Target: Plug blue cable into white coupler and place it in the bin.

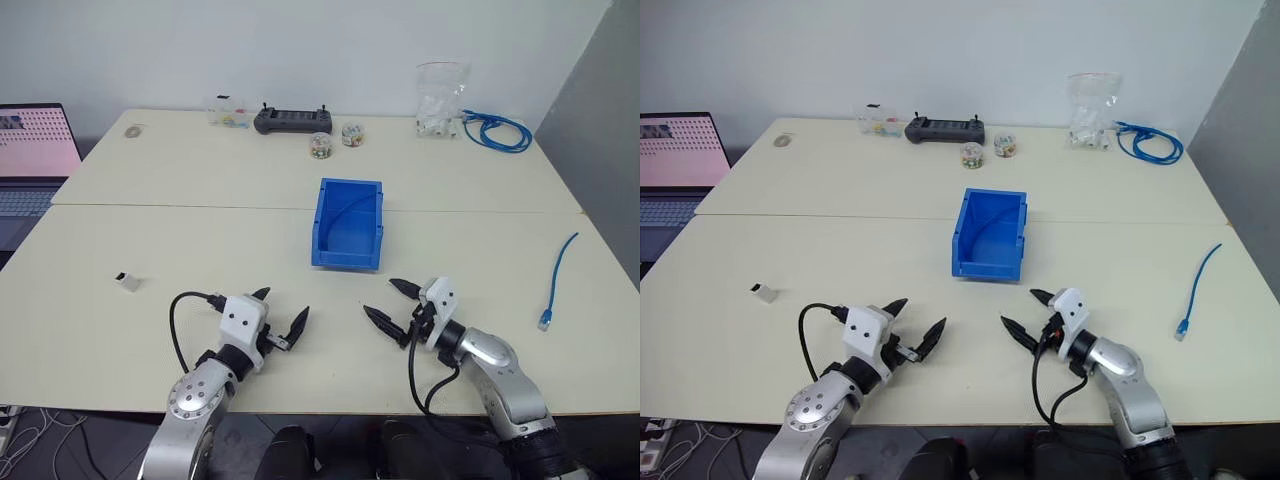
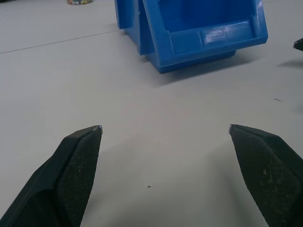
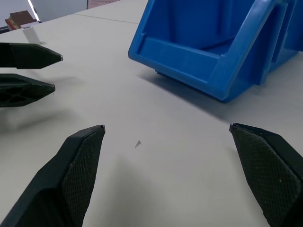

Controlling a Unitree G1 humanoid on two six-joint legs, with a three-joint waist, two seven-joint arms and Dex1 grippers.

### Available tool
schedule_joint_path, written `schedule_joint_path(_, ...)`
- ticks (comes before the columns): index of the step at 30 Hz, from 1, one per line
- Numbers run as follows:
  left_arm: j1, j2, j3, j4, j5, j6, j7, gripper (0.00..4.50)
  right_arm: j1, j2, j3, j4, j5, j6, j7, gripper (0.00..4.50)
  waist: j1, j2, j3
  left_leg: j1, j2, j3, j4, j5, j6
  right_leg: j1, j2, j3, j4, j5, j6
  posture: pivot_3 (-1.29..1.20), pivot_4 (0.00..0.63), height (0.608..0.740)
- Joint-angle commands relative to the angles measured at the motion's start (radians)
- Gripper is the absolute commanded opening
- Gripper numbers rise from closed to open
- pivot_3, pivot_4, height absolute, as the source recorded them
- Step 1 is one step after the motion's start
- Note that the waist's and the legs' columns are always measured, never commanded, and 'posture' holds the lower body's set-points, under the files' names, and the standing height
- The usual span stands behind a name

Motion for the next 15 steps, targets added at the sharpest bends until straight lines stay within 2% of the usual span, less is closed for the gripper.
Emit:
schedule_joint_path(1,-0.011,0.013,0.019,-0.023,-0.066,-0.008,-0.060,4.50,-0.007,-0.003,-0.012,-0.041,0.006,-0.022,0.004,4.48,0.000,0.000,0.000,0.000,0.000,0.000,0.000,0.000,0.000,0.000,0.000,0.000,0.000,0.000,0.000,0.00,0.150,0.740)
schedule_joint_path(4,-0.023,0.033,0.019,-0.024,-0.082,-0.018,-0.095,4.50,-0.003,-0.009,-0.020,-0.068,0.016,-0.014,0.003,4.48,0.000,0.000,0.000,0.000,0.000,0.000,0.000,0.000,0.000,0.000,0.000,0.000,0.000,0.000,0.000,0.00,0.150,0.740)
schedule_joint_path(8,-0.090,0.090,-0.030,-0.039,-0.084,0.005,-0.174,4.50,0.002,-0.051,-0.061,-0.232,0.106,0.105,0.007,4.48,0.000,0.002,0.001,0.000,0.000,0.000,0.000,0.000,0.000,0.000,0.000,0.000,0.000,0.000,0.000,0.00,0.150,0.740)
schedule_joint_path(11,-0.149,0.130,-0.068,-0.054,-0.092,0.041,-0.235,4.50,0.002,-0.173,-0.130,-0.358,0.179,0.227,0.042,4.48,0.003,0.003,0.002,-0.001,-0.001,0.000,0.001,0.000,0.000,0.000,0.000,0.000,0.000,0.000,0.000,0.00,0.150,0.740)
schedule_joint_path(15,-0.207,0.169,-0.112,-0.087,-0.133,0.108,-0.305,4.50,-0.018,-0.436,-0.251,-0.338,0.191,0.284,0.186,4.48,0.002,0.004,0.002,-0.002,-0.001,0.000,0.001,0.000,0.001,0.000,0.000,0.000,-0.002,0.000,0.001,0.00,0.150,0.740)
